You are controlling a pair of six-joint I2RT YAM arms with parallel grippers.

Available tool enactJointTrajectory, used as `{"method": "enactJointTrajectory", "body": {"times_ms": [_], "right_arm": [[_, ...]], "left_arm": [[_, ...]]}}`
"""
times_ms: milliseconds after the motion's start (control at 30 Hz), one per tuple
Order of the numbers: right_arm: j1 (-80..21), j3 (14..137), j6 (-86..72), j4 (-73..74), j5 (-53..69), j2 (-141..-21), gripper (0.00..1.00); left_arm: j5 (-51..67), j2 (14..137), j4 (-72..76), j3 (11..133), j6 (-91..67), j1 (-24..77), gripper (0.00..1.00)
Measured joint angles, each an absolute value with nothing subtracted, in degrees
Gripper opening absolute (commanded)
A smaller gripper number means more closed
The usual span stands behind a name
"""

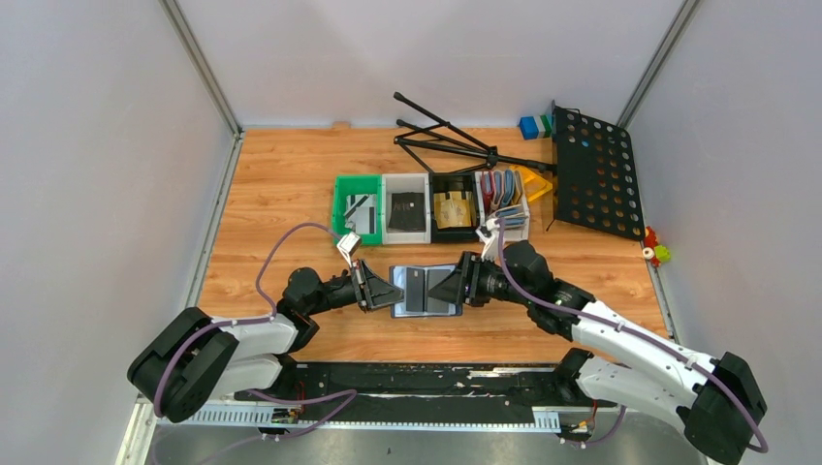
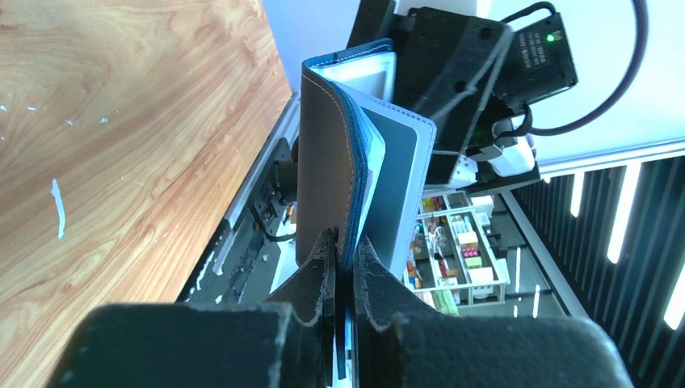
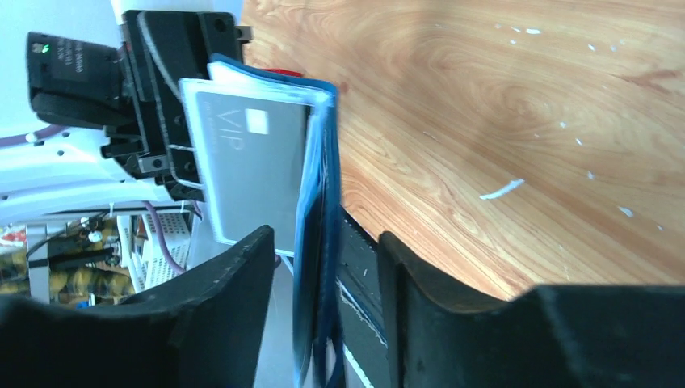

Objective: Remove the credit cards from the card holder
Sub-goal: Remove the credit card from the card holder.

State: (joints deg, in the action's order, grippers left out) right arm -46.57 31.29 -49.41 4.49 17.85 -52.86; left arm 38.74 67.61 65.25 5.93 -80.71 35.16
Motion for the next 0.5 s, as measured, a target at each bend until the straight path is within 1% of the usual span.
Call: {"method": "enactJointTrajectory", "body": {"times_ms": [67, 133, 200, 300, 367, 400, 433, 500], "right_arm": [[-46.0, 30.5, -49.5, 5.5, 17.4, -52.1, 0.38], [-45.7, 29.9, -49.5, 6.6, 17.0, -51.5, 0.26], [-45.5, 29.8, -49.6, 7.1, 17.0, -51.4, 0.22], [-45.4, 29.8, -49.9, 7.0, 17.1, -51.1, 0.16], [-45.2, 29.8, -50.0, 7.0, 17.5, -50.7, 0.14], [-45.0, 29.8, -50.0, 7.0, 17.7, -50.5, 0.12], [-44.8, 29.8, -50.0, 7.0, 18.1, -50.3, 0.11], [-44.3, 29.8, -49.9, 7.1, 18.8, -50.0, 0.09]], "left_arm": [[38.8, 67.6, 65.7, 5.9, -80.8, 35.2, 0.00], [38.8, 67.6, 66.0, 5.9, -80.8, 35.2, 0.00], [38.9, 67.6, 65.9, 5.9, -80.8, 35.2, 0.00], [39.0, 67.6, 65.6, 5.9, -80.8, 35.2, 0.09], [38.9, 67.6, 65.2, 5.9, -80.8, 35.1, 0.19], [38.9, 67.6, 65.1, 5.9, -80.7, 35.0, 0.26], [39.0, 67.6, 65.1, 5.8, -80.8, 34.6, 0.36], [39.4, 67.6, 65.5, 5.2, -80.8, 34.0, 0.48]]}}
